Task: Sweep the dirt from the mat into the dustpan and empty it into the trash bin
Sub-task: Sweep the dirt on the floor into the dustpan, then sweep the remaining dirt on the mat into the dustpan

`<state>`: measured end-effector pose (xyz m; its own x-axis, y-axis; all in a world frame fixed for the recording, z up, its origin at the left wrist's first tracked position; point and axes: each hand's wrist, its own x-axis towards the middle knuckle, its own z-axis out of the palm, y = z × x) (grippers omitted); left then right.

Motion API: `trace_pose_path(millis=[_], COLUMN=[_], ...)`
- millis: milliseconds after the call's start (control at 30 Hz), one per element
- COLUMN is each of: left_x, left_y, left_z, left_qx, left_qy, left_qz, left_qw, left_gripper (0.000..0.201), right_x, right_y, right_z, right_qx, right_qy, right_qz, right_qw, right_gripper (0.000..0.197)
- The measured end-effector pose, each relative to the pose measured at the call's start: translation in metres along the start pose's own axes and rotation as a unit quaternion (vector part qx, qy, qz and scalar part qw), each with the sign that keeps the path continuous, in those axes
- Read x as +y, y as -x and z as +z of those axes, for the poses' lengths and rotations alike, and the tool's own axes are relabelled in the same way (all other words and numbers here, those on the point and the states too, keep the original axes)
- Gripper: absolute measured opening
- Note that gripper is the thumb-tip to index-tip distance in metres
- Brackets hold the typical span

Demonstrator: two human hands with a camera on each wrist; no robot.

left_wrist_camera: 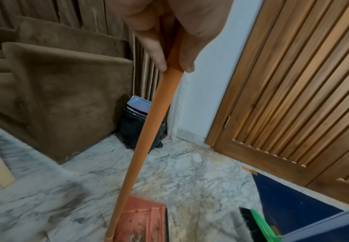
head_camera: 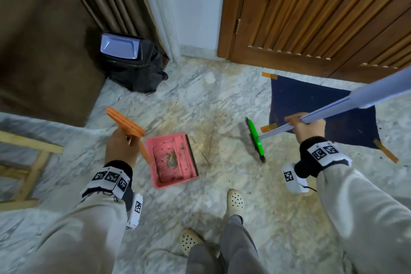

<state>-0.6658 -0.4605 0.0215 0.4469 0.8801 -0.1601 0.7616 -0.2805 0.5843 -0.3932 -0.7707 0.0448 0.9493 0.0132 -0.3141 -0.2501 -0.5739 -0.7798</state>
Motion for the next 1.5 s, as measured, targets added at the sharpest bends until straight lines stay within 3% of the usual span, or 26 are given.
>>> trace_pose_path(millis=[133, 267, 400, 567, 667, 833, 967, 1133, 1267, 1500], left_x=[-0.001, 0.006, 0.011, 0.019, 0.024, 0.046, 0.087, 0.144, 0.205, 0.330], left_y=[0.001, -0.004, -0.007, -0.005, -0.008, -0.019, -0.023, -0.032, -0.041, -0.038], left_z=[0.010, 0.013, 0.017, 0.017, 0.016, 0.023, 0.032, 0.041, 0.058, 0.126], left_qx=[0.019, 0.017, 0.022, 0.034, 0.048, 0.042, 0.046, 0.041, 0.026, -0.018], left_qy=[0.004, 0.005, 0.004, 0.007, 0.011, 0.004, 0.012, 0.014, -0.003, 0.022], left_qz=[-0.016, -0.028, -0.042, -0.057, -0.063, -0.042, -0.008, 0.017, 0.043, 0.123], left_qw=[1.000, 0.999, 0.999, 0.998, 0.997, 0.998, 0.999, 0.999, 0.999, 0.992], left_gripper=[0.017, 0.015, 0.017, 0.017, 0.017, 0.018, 0.018, 0.017, 0.019, 0.024], right_x=[0.017, 0.028, 0.027, 0.015, 0.007, 0.002, -0.010, -0.034, -0.048, -0.048], right_y=[0.007, 0.015, 0.029, 0.032, 0.024, -0.001, -0.034, -0.085, -0.121, -0.174], right_z=[0.035, 0.079, 0.120, 0.144, 0.140, 0.112, 0.073, -0.006, -0.077, -0.191], right_qx=[-0.006, -0.051, -0.146, -0.233, -0.238, -0.214, -0.181, -0.128, -0.100, 0.002], right_qy=[0.033, -0.055, -0.108, -0.129, -0.134, -0.156, -0.180, -0.183, -0.179, -0.209], right_qz=[0.034, 0.082, 0.090, 0.091, 0.085, 0.090, 0.107, 0.094, 0.094, 0.043], right_qw=[0.999, 0.994, 0.979, 0.960, 0.958, 0.960, 0.961, 0.970, 0.974, 0.977], right_gripper=[0.012, 0.023, 0.007, 0.030, 0.029, 0.017, 0.022, 0.026, 0.018, 0.020])
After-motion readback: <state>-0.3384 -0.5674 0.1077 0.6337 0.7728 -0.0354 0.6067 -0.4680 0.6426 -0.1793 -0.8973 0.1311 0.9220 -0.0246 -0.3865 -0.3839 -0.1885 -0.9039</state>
